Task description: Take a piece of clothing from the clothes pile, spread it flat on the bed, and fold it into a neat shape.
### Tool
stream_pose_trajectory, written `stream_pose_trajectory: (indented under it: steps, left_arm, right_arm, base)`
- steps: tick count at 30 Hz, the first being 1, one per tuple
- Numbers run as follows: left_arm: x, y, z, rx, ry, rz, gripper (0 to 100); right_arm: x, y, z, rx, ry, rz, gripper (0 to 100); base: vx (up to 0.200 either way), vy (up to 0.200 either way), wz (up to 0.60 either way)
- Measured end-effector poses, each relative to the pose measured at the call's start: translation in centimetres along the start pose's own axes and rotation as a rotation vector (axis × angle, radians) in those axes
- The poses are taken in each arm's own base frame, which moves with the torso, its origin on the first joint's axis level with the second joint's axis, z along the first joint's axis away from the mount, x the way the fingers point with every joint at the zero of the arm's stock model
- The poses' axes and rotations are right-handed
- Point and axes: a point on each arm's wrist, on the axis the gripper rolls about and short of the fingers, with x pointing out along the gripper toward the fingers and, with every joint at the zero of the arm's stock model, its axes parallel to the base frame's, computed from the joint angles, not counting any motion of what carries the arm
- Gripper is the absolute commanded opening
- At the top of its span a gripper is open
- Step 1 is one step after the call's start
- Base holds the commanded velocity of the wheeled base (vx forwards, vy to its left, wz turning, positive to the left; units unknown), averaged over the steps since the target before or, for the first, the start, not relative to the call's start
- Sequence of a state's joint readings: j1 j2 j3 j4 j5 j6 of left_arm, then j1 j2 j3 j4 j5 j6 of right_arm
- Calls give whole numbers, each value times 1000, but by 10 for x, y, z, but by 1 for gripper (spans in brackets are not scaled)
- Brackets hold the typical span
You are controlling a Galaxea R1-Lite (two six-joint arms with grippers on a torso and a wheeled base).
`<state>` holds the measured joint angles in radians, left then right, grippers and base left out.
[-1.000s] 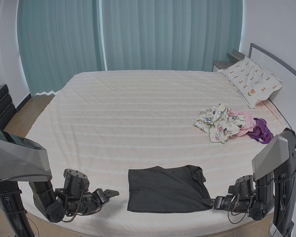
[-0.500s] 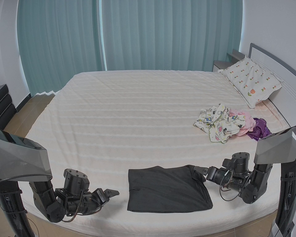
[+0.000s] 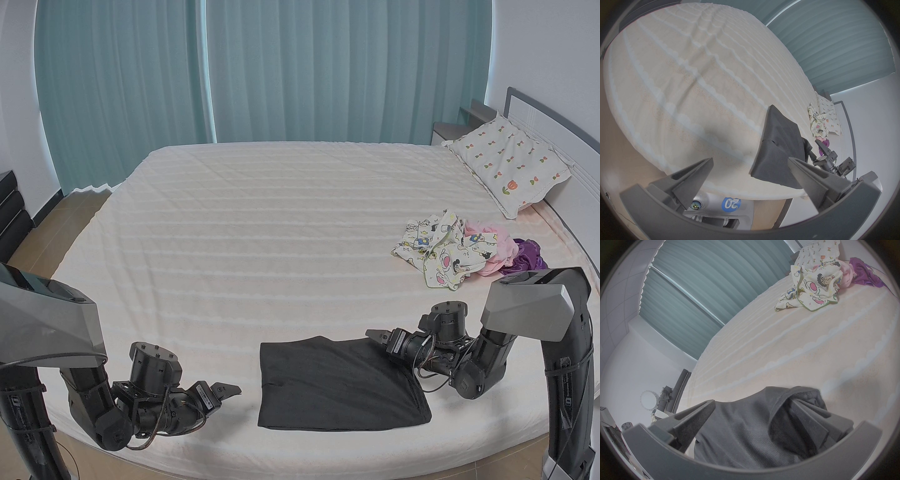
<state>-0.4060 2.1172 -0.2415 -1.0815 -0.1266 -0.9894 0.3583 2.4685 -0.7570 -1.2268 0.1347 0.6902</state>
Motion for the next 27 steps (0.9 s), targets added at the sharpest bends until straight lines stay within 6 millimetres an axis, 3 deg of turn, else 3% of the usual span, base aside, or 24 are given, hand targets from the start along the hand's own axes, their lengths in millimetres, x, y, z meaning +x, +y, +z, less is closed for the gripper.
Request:
stream_pose_trajectory:
  steps: [1,2,8,18,27]
  left_arm:
    - [0,0,0,0,-1,-1,100]
    - [0,0,0,0,-4,-4,100]
    - [1,-1,1,1,-19,-15,100]
    - [3,1,0,1,-24,-5,100]
    - [3,1,0,1,-23,-3,100]
  right_arm:
    - [1,-1,0,1,2,-2,100]
    - [3,-1,0,1,2,-4,0]
    - [10,-8,3,8,-38,-66,0]
    - [5,-36,24,85,-100,-139,0]
    - [3,-49,32,117,-116,-157,0]
  base:
    - [0,0,0]
    - [0,0,0]
    - [0,0,0]
    - [0,0,0]
    - [0,0,0]
